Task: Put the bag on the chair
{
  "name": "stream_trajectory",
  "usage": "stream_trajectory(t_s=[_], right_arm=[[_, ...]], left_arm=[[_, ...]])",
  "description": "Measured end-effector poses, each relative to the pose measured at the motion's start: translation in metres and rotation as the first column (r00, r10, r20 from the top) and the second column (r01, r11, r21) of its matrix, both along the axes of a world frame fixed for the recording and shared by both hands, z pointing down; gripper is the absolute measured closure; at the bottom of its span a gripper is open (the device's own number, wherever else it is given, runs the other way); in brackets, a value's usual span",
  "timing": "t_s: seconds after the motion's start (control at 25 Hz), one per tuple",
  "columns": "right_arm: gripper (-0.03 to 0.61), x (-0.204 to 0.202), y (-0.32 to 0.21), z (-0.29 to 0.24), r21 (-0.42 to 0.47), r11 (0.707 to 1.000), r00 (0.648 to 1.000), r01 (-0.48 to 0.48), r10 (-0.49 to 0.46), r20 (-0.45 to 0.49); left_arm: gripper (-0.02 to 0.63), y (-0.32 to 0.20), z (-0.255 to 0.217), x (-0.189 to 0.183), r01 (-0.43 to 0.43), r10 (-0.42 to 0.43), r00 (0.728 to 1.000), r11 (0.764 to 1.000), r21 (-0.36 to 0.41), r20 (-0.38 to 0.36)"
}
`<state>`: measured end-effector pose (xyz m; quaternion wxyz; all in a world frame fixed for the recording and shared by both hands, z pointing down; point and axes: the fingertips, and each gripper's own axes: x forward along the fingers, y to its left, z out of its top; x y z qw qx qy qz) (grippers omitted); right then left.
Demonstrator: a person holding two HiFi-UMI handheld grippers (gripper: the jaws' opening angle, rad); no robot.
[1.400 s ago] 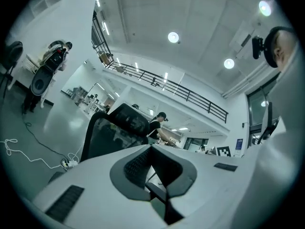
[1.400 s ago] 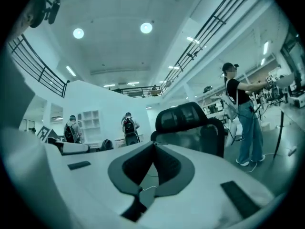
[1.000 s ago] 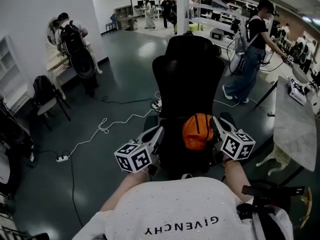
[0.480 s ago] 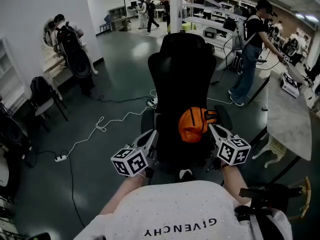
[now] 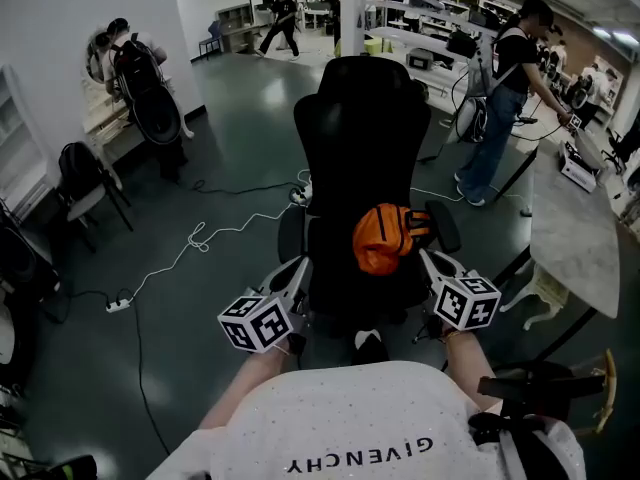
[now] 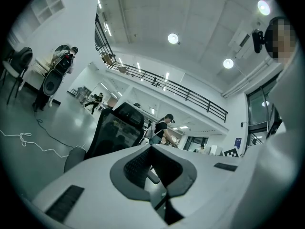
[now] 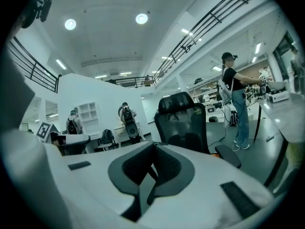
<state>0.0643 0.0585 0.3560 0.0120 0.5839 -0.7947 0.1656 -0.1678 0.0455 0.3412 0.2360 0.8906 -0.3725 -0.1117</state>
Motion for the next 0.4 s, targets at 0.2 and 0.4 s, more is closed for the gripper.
stream_trajectory(t_s=[0.2, 0.4], right_arm=[[0.58, -0.001, -0.005, -0.001, 0.009, 1.0, 1.0, 0.004, -0.003, -0.003], [0.579, 0.001, 0.002, -0.019, 0.017, 1.0, 1.0, 0.009, -0.009, -0.012]], left_arm=[[0.612, -0.004, -0.005, -0.003, 0.014, -0.014, 1.0, 1.0, 0.013, 0.001], [0.612, 0.003, -0.021, -0.002, 0.022, -0.022, 1.0, 1.0, 0.018, -0.004]])
